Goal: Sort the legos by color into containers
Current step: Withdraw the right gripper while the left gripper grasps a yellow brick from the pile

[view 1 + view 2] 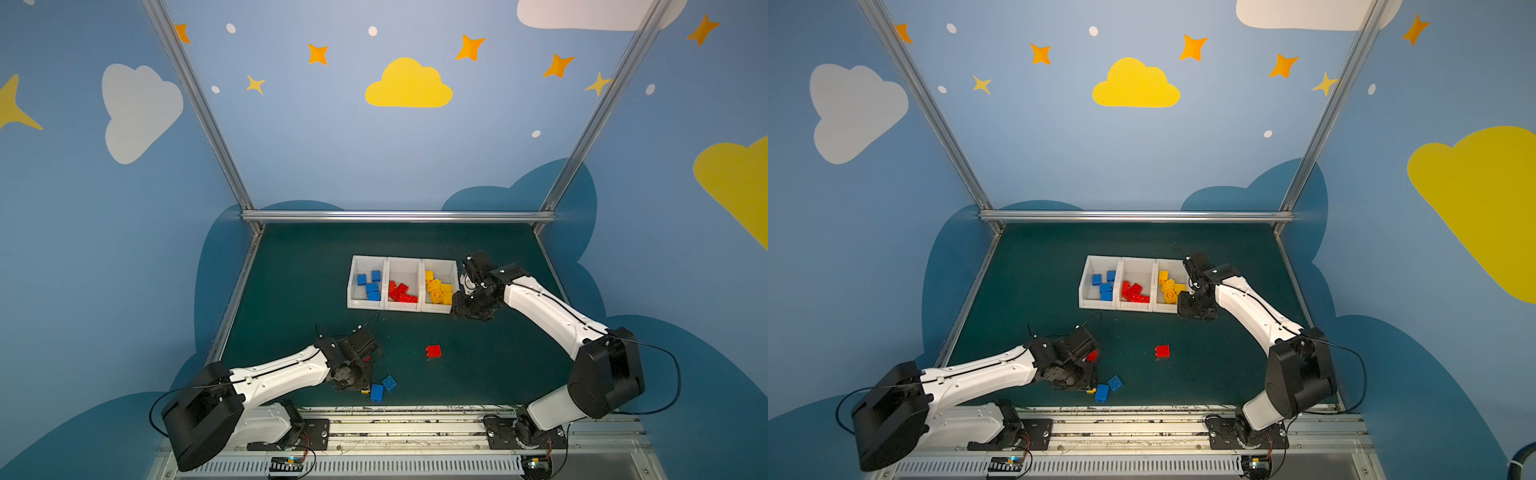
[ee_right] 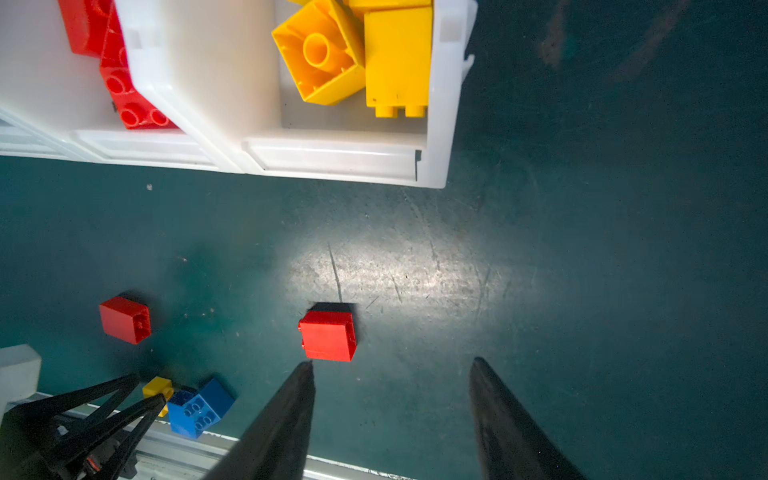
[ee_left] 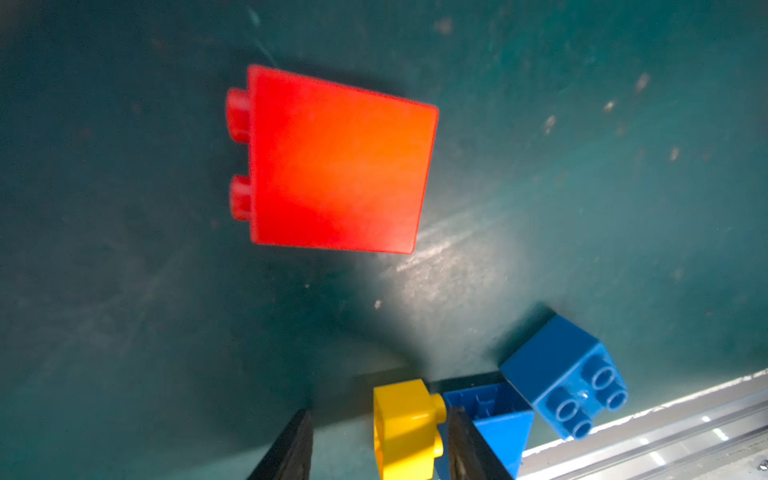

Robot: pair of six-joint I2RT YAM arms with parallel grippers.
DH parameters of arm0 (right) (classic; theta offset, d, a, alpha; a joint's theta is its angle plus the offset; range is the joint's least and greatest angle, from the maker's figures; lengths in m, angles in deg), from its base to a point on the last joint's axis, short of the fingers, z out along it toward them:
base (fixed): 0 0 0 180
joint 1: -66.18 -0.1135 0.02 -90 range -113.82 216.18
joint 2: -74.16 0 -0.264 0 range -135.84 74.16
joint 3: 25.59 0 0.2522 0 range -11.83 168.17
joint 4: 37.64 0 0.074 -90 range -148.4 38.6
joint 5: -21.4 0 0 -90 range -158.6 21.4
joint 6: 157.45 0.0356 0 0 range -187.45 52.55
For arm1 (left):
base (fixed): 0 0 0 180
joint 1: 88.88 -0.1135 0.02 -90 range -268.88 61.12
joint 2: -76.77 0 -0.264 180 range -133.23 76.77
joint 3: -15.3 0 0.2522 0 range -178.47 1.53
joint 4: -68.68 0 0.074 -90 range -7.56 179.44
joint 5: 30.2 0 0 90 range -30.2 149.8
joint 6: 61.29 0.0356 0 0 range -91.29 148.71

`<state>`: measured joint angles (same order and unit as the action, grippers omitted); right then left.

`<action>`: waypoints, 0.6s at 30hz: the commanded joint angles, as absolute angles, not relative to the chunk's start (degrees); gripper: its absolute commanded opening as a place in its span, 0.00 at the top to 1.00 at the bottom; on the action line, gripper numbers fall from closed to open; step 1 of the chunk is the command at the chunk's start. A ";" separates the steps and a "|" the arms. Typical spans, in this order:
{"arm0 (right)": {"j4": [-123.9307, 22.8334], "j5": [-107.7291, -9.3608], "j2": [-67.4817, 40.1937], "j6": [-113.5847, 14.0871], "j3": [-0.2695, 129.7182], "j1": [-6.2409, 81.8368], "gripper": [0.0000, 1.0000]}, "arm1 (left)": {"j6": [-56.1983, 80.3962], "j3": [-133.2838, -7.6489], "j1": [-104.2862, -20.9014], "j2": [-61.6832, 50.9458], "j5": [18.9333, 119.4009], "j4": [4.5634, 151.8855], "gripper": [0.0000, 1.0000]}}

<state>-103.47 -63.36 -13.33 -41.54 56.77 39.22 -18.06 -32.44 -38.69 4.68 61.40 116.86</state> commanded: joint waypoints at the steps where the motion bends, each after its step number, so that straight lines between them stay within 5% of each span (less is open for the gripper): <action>1: -103.21 -63.08 -11.40 -40.73 55.77 38.87 0.40 | -17.56 -34.29 -38.43 3.57 59.77 122.09 0.49; 18: -102.56 -62.53 -10.17 -40.14 54.14 38.89 0.40 | -18.82 -33.89 -36.21 6.88 61.19 120.35 0.48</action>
<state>-102.62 -62.95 -11.95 -40.64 54.89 39.18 -18.23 -33.34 -37.05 7.91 59.87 121.01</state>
